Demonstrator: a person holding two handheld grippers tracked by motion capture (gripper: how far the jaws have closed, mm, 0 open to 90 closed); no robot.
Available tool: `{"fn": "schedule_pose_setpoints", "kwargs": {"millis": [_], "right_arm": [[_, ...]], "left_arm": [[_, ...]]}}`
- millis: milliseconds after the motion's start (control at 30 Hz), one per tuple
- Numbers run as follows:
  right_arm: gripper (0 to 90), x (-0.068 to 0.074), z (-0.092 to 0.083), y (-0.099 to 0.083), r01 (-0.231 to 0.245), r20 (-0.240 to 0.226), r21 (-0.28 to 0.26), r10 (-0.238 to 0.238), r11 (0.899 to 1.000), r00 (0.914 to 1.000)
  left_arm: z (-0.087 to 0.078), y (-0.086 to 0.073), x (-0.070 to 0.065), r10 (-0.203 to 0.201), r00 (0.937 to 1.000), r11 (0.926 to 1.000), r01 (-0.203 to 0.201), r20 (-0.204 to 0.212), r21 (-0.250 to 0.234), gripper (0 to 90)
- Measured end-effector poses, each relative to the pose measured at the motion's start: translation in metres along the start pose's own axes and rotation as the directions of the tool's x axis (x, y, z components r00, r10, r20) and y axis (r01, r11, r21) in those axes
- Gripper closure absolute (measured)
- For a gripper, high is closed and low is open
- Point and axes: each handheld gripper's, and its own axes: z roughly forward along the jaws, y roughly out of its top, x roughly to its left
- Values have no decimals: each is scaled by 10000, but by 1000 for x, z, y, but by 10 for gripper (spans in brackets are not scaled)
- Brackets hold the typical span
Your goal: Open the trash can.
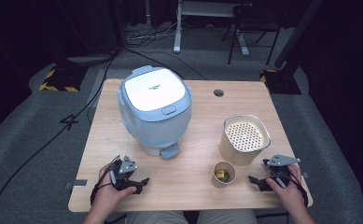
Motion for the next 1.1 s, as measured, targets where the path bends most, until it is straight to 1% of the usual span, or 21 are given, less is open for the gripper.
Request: {"fn": "schedule_pose_setpoints", "kwargs": {"millis": [133, 233, 267, 333, 367, 400, 433, 467, 533, 567, 600, 667, 700, 733, 767, 867, 900, 967, 1000, 1033, 1100], "right_arm": [[2, 0, 0, 0, 3, -7, -2, -3, 10000, 10000], [2, 0, 0, 0, 17, -3, 6, -17, 10000, 10000], [2, 0, 0, 0, 22, -8, 4, -22, 10000, 10000], [2, 0, 0, 0, 22, -13, 1, -22, 10000, 10000], [2, 0, 0, 0, 29, -27, -1, -29, 10000, 10000], [2, 0, 0, 0, 39, -36, 1, -39, 10000, 10000], [2, 0, 0, 0, 39, -36, 1, -39, 10000, 10000], [2, 0, 0, 0, 59, -56, -2, -59, 10000, 10000], [2, 0, 0, 0, 65, -62, -5, -65, 10000, 10000], [2, 0, 0, 0, 66, -63, -5, -66, 10000, 10000], [2, 0, 0, 0, 65, -62, -6, -65, 10000, 10000], [2, 0, 0, 0, 66, -59, -5, -66, 10000, 10000], [1, 0, 0, 0, 68, -57, -6, -68, 10000, 10000], [1, 0, 0, 0, 69, -57, -4, -69, 10000, 10000], [1, 0, 0, 0, 69, -57, -4, -69, 10000, 10000], [0, 0, 0, 0, 72, -39, -1, -72, 10000, 10000], [1, 0, 0, 0, 71, -39, -2, -71, 10000, 10000], [4, 0, 0, 0, 75, -6, -4, -75, 10000, 10000], [4, 1, -1, -1, 68, 42, -2, -68, 10000, 10000], [4, 1, -1, -1, 68, 42, -2, -68, 10000, 10000], [0, 0, 0, 0, 76, -24, 10, -76, 10000, 10000]], "left_arm": [[0, 0, -1, -113, 9999, 9999, 112, -82, -85, 172], [-2, 1, 0, -117, 9999, 9999, 116, -110, -64, 266], [-3, 1, 1, -208, 9996, 9998, 207, -208, -64, 294], [-6, 2, 1, -275, 9995, 9996, 274, -156, -58, 316], [-8, 3, 2, -264, 9996, 9995, 262, -95, -168, 331], [-10, 5, 2, -385, 9993, 9988, 385, 8, -317, 340], [-10, 5, 2, -385, 9993, 9988, 385, 8, -317, 340], [-15, 7, 3, -400, 9992, 9977, 401, 32, -553, 342], [-19, 9, 3, -450, 9990, 9968, 451, 41, -660, 343], [-24, 12, 3, -498, 9986, 9960, 509, 164, -732, 349], [-24, 12, 3, -498, 9986, 9960, 509, 164, -732, 348], [-33, 19, 1, -240, 9991, 9969, 264, 338, -737, 349], [-33, 19, 1, -240, 9991, 9969, 264, 338, -737, 352], [-40, 25, 0, -164, 9989, 9962, 201, 437, -848, 355], [-40, 25, 0, -164, 9989, 9962, 201, 437, -848, 357], [-56, 37, -3, -101, 9985, 9930, 164, 541, -1172, 364], [-56, 37, -3, -101, 9985, 9930, 164, 541, -1172, 368], [-63, 42, -4, -103, 9987, 9911, 168, 498, -1320, 370], [-69, 48, -4, 91, 9991, 9899, -32, 410, -1420, 374], [-69, 48, -4, 91, 9991, 9899, -32, 410, -1420, 377], [-74, 54, -4, 183, 9992, 9877, -126, 354, -1556, 380]]}}
